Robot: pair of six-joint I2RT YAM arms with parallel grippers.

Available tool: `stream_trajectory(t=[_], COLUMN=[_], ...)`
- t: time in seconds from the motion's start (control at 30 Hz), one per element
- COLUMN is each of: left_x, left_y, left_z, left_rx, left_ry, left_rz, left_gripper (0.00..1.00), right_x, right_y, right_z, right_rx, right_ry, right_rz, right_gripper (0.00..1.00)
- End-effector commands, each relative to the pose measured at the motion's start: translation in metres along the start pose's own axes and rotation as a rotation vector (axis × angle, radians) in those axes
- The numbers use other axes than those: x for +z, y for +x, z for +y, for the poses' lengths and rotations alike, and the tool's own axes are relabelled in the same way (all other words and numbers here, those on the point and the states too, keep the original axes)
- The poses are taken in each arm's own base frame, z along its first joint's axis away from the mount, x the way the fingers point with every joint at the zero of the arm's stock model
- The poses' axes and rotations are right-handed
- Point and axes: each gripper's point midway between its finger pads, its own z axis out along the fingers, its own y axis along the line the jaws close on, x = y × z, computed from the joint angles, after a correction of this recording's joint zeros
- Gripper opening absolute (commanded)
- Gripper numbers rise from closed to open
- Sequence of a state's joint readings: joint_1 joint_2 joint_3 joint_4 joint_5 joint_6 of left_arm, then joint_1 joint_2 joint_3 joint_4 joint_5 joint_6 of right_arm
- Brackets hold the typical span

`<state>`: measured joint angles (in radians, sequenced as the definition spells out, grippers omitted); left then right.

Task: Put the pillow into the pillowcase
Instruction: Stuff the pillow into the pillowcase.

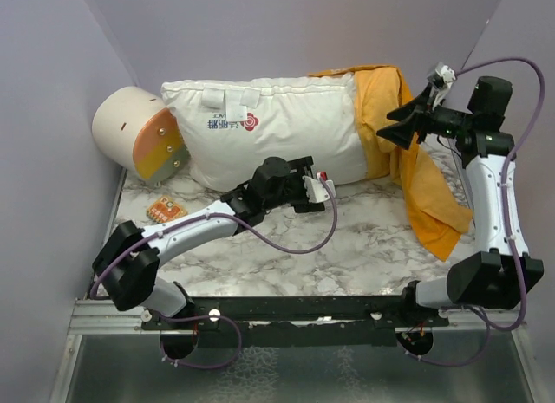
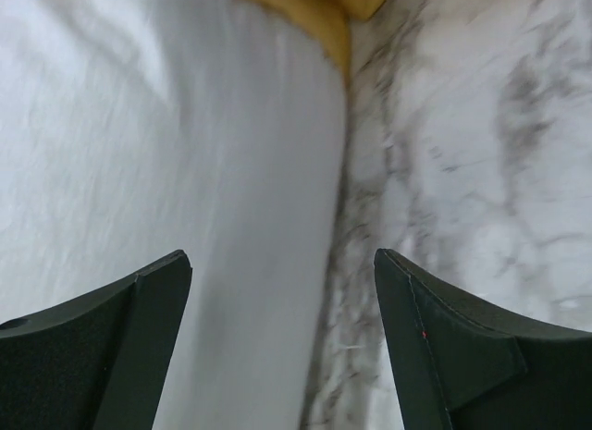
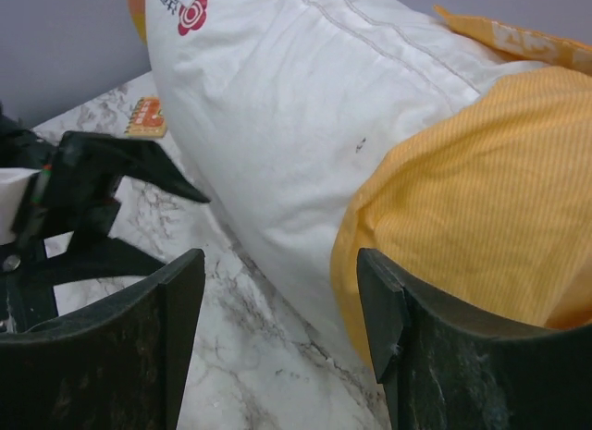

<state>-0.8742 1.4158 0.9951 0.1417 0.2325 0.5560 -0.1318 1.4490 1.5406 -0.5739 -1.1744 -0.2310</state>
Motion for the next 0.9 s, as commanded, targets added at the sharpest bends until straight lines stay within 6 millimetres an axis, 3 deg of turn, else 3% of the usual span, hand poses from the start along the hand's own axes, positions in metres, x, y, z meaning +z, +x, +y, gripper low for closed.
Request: stream_trajectory(t=[0.0, 0.3, 0.4, 0.47, 0.5, 0.6, 0.73, 0.87], left_x=[0.008, 0.046, 0.067, 0.083, 0.091, 0.106, 0.109, 0.107], left_y=[0.018, 0.044, 0.057, 0.063, 0.068, 0.06, 0.041, 0.02], left_z=[0.06, 0.106, 0.109, 0.108, 0.106, 0.108, 0.11, 0.11], left_rx=[0.293, 0.369, 0.355, 0.294, 0.246, 0.136, 0.011, -0.144], left_ry=[-0.259, -0.48, -0.46, -0.403, -0.365, -0.295, -0.201, -0.079], left_rz=[0.108, 0.231, 0.269, 0.27, 0.275, 0.245, 0.16, 0.08], left_gripper=[0.83, 0.84, 0.66, 0.22, 0.12, 0.0, 0.0, 0.0], right_x=[-0.023, -0.028, -0.029, -0.03, -0.029, -0.03, -0.029, -0.013], right_y=[0.008, 0.072, 0.102, 0.12, 0.126, 0.139, 0.141, 0.132], right_z=[0.015, 0.006, -0.001, -0.006, -0.01, -0.032, -0.058, -0.082], right_rx=[0.012, 0.044, 0.048, 0.061, 0.067, 0.062, 0.034, 0.026], right_ry=[-0.035, 0.036, 0.099, 0.141, 0.168, 0.276, 0.366, 0.412], right_rz=[-0.065, 0.017, 0.065, 0.08, 0.08, 0.07, 0.041, 0.038], right_gripper=[0.67, 0.68, 0.68, 0.68, 0.68, 0.68, 0.68, 0.66])
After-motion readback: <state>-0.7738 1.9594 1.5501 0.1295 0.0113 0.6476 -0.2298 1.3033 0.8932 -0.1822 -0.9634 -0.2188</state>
